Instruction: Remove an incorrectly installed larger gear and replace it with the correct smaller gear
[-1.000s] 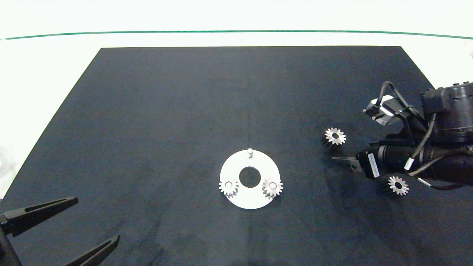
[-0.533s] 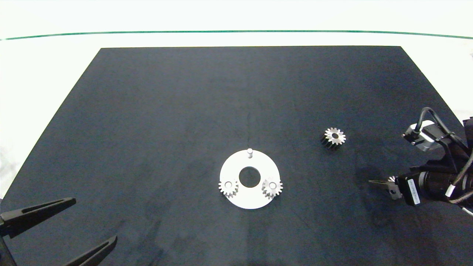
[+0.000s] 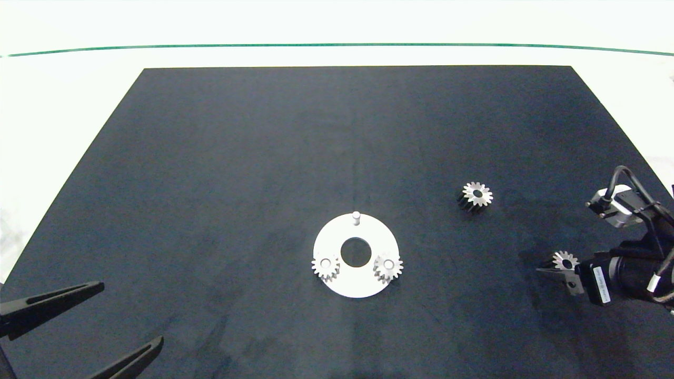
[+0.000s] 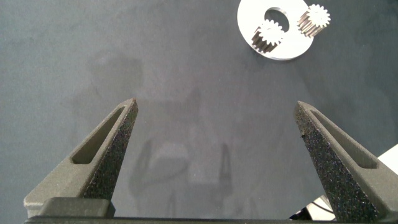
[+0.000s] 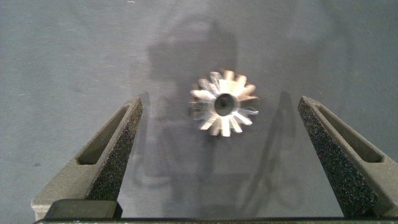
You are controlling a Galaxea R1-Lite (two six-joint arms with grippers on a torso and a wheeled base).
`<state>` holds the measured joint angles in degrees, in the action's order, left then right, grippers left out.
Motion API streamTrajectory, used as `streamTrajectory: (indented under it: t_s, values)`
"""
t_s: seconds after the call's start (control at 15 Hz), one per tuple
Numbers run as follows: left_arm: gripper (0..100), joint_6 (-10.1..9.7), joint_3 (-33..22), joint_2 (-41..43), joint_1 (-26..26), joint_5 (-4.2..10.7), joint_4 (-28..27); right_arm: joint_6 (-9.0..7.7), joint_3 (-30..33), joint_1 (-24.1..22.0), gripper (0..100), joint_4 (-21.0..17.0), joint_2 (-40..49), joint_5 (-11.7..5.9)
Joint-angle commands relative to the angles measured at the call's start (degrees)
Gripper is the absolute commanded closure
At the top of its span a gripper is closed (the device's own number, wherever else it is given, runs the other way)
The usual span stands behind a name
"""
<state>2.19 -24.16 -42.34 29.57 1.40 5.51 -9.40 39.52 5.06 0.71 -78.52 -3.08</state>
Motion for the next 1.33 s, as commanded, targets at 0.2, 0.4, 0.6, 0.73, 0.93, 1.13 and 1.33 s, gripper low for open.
streamTrajectory:
  t_s: [0.2, 0.4, 0.6, 0.73, 0.93, 1.13, 1.33]
  values:
    - [0, 0.00, 0.17, 0.06, 0.04, 0.00, 0.03, 0.17, 0.03, -3.56, 0, 0.26, -1.55, 1.50]
    - [0, 0.00, 0.87, 0.06, 0.04, 0.00, 0.20, 0.17, -0.15, -4.18, 0, 0.26, -1.81, 2.21]
    - [0, 0.00, 0.87, 0.06, 0.04, 0.00, 0.20, 0.26, -0.32, -4.18, 4, 0.26, -2.08, 2.38]
    - [0, 0.00, 0.87, 0.06, 0.04, 0.09, 0.20, 0.17, -1.47, -3.92, 7, 1.67, -2.16, 2.38]
    - [0, 0.00, 0.87, 0.15, -0.04, 0.18, 0.20, 1.05, -1.99, -4.18, 14, 3.07, -2.78, 3.08]
    - [0, 0.00, 0.87, 0.06, -0.04, 0.18, 0.20, 2.19, -1.99, -4.00, 20, 3.16, -2.87, 3.35]
    - [0, 0.09, 0.87, 0.06, 0.04, 0.18, 0.20, 4.21, -1.90, -4.09, 25, 4.83, -2.96, 3.79]
